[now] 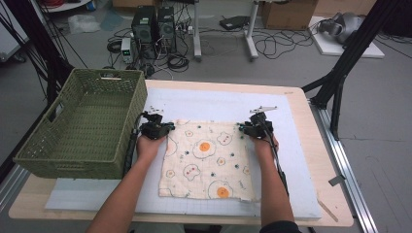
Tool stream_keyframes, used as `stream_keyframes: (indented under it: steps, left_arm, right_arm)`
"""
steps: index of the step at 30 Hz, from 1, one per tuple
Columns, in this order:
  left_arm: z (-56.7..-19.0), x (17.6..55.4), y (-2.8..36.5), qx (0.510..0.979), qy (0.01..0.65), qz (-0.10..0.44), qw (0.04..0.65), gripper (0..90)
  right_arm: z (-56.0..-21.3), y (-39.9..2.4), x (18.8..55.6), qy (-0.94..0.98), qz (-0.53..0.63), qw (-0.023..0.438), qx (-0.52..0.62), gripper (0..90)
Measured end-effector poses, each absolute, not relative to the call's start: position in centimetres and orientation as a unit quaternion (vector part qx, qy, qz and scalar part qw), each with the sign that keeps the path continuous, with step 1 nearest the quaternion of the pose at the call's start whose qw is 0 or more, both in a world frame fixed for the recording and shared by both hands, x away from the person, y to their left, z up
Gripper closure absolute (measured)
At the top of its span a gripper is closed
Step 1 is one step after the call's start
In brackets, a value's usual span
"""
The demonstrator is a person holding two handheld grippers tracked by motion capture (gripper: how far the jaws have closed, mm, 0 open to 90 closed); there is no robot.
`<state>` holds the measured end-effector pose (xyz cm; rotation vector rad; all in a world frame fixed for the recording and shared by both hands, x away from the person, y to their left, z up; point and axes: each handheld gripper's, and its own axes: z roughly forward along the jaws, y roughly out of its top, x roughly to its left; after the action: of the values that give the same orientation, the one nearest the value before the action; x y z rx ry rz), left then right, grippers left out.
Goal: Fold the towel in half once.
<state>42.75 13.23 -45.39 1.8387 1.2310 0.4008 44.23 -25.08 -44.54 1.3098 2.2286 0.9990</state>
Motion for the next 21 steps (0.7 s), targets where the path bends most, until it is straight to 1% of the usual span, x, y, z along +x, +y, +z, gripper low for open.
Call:
stream_keyframes:
  steps: [1, 2, 3, 7, 11, 16, 20, 21]
  left_arm:
    - [-45.4, 42.7, 13.2, 0.736, 0.495, 0.160, 0.433, 85.4]
    - [-45.4, 42.7, 13.2, 0.736, 0.495, 0.159, 0.433, 85.4]
    - [-45.4, 42.7, 13.2, 0.736, 0.495, 0.158, 0.434, 85.5]
    - [-45.4, 42.8, 13.4, 0.731, 0.500, 0.154, 0.438, 85.5]
    - [-45.1, 42.7, 14.1, 0.711, 0.503, 0.137, 0.473, 85.4]
    - [-43.3, 41.9, 13.9, 0.696, 0.481, 0.155, 0.511, 85.4]
    - [-42.4, 40.9, 14.2, 0.696, 0.471, 0.155, 0.519, 85.3]
    - [-42.3, 40.6, 14.2, 0.694, 0.468, 0.156, 0.524, 85.3]
  right_arm:
    - [-44.5, -25.0, 44.2, 0.794, 0.353, 0.183, 0.460, 81.8]
    - [-44.5, -24.7, 44.2, 0.800, 0.350, 0.184, 0.451, 85.5]
    - [-44.4, -24.5, 44.1, 0.805, 0.345, 0.189, 0.444, 86.5]
    - [-44.2, -24.7, 44.0, 0.805, 0.339, 0.193, 0.447, 87.4]
    - [-43.4, -25.3, 43.7, 0.791, 0.357, 0.203, 0.453, 87.4]
    - [-42.3, -25.7, 42.9, 0.786, 0.377, 0.207, 0.445, 87.3]
    - [-41.5, -25.9, 41.8, 0.785, 0.387, 0.218, 0.432, 87.4]
    - [-41.3, -25.9, 41.6, 0.786, 0.388, 0.215, 0.431, 87.3]
